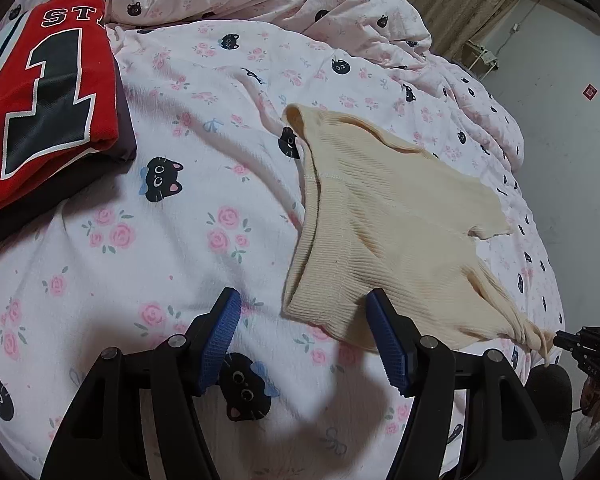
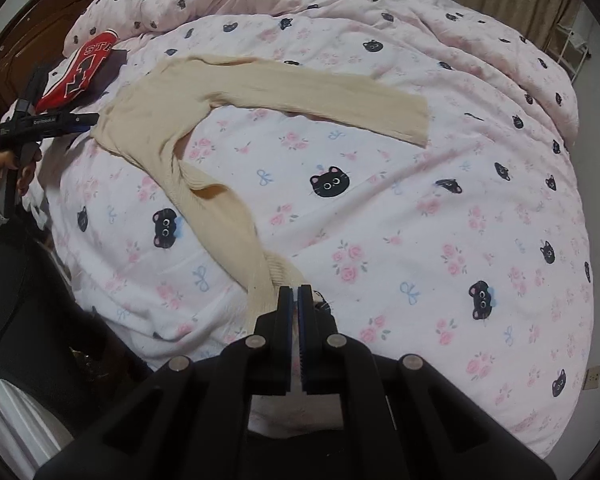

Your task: Fold clothes

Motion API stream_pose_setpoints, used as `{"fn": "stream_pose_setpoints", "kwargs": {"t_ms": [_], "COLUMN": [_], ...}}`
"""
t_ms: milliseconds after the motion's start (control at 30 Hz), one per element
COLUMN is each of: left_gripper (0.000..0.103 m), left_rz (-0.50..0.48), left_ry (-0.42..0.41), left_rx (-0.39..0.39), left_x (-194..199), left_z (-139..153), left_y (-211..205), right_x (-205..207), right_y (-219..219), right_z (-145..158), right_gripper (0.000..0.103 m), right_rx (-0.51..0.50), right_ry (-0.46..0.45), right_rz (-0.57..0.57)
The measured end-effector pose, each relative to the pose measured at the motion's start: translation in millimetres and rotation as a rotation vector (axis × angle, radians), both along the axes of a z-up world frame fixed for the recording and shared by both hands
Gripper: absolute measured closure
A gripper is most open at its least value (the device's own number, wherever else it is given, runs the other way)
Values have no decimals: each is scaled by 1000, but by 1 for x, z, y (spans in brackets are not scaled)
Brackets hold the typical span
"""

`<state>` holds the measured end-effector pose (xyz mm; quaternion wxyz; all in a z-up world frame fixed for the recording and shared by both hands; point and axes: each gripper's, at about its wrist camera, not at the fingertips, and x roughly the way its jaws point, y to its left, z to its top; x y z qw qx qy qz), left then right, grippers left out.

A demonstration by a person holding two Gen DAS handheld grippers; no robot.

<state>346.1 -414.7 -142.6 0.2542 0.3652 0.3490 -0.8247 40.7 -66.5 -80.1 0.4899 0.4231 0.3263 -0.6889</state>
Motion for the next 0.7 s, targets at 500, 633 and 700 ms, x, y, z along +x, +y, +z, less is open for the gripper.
{"fn": "stream_pose_setpoints", "kwargs": {"t_ms": [500,633,700], "left_gripper": [43,43,43], "left_rz": [-2,-2,-2], "left_ry": [-5,-4,-4], "left_rx": [-4,-3,-2], "left_x": [-1,-1,-1], "left_z": [0,0,-1], "left_y": [1,1,1], "right_x": [51,62,64], "right_y": [11,6,3], "right_z": [-6,-11,-18], "right_gripper": [58,61,62], "right_rx": [-36,-34,-8], "right_ry": [92,72,83], "right_rz": [115,156,160]}}
